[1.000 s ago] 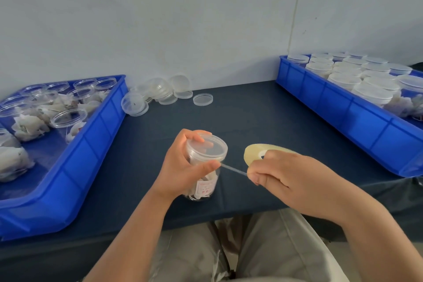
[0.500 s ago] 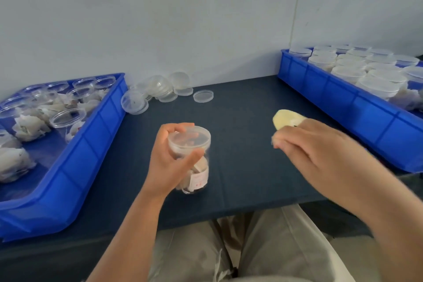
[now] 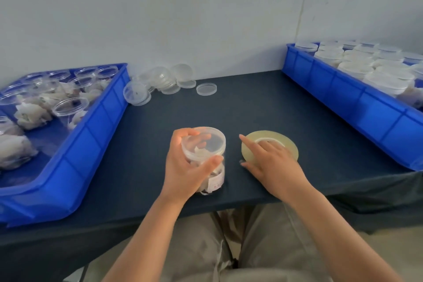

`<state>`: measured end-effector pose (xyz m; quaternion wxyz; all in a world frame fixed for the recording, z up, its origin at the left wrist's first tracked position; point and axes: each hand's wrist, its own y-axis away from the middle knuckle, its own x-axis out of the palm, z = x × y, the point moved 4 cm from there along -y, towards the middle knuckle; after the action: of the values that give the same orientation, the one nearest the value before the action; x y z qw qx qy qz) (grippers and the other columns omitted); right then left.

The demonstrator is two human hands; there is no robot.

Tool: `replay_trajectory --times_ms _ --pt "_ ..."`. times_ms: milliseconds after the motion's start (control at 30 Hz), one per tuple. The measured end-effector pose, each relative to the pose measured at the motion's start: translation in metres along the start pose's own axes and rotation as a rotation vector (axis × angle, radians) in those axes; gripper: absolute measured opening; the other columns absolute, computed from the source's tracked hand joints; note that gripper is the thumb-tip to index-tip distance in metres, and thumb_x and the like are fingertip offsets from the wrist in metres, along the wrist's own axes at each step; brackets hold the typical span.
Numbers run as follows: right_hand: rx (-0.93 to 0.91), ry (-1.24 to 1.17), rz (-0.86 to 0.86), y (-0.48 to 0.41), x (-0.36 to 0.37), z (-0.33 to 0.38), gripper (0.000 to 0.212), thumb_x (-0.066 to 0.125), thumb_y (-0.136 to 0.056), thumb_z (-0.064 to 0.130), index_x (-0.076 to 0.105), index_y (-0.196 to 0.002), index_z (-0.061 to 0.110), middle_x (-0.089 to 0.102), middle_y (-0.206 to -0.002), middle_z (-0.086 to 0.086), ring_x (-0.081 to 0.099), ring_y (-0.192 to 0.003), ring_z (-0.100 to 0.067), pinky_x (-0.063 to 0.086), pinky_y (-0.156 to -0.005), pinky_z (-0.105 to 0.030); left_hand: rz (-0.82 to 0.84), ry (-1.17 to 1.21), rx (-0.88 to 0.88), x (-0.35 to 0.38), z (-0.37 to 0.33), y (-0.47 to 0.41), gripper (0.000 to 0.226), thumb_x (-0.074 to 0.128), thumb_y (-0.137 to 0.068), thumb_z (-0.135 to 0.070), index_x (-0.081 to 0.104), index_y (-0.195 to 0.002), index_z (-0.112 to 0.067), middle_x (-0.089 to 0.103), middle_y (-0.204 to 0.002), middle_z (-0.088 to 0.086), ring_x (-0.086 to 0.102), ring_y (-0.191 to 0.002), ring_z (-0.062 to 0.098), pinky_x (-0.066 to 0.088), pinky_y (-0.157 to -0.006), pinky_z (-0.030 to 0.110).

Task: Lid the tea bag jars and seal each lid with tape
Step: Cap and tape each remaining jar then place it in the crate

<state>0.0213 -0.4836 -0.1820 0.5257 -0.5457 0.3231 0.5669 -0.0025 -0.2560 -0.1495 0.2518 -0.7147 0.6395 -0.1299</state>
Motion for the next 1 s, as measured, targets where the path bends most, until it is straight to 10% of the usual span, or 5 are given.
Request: replay_trajectory --times_ms 267,767,1000 --pt "-0.057 -0.761 -0.278 0.019 -0.033 0.025 0.055 0.044 -0.098 0.064 0.048 -0.149 0.044 0.05 -0.144 0.031 0.048 -0.137 0.001 0.042 -0.11 -0.02 0.048 -0.001 0.0 0.021 -0.003 -0.001 0.043 0.066 -0.083 -0.054 0.05 -0.12 -0.038 0.063 -0.12 -0.032 0.066 -0.115 0.002 0.051 -0.086 0.011" --pt "-0.203 -0.843 -0.271 0.018 -0.035 0.047 0.031 0.059 -0.104 0.036 0.069 -0.133 0.039 0.056 -0.148 0.018 0.053 -0.133 0.007 0.041 -0.105 -0.01 0.188 0.023 0.023 0.014 0.004 -0.006 0.032 0.062 -0.093 -0.045 0.052 -0.124 -0.045 0.065 -0.13 -0.014 0.066 -0.122 0.021 0.053 -0.095 0.024" --pt "-0.197 -1.123 -0.192 0.022 -0.024 0.062 0.036 0.074 -0.094 0.055 0.073 -0.127 0.04 0.048 -0.157 0.013 0.047 -0.148 -0.019 0.046 -0.116 -0.039 0.201 0.072 -0.006 0.013 0.008 0.0 0.058 0.061 -0.097 -0.062 0.046 -0.147 -0.038 0.058 -0.151 0.002 0.057 -0.14 0.031 0.053 -0.11 0.046"
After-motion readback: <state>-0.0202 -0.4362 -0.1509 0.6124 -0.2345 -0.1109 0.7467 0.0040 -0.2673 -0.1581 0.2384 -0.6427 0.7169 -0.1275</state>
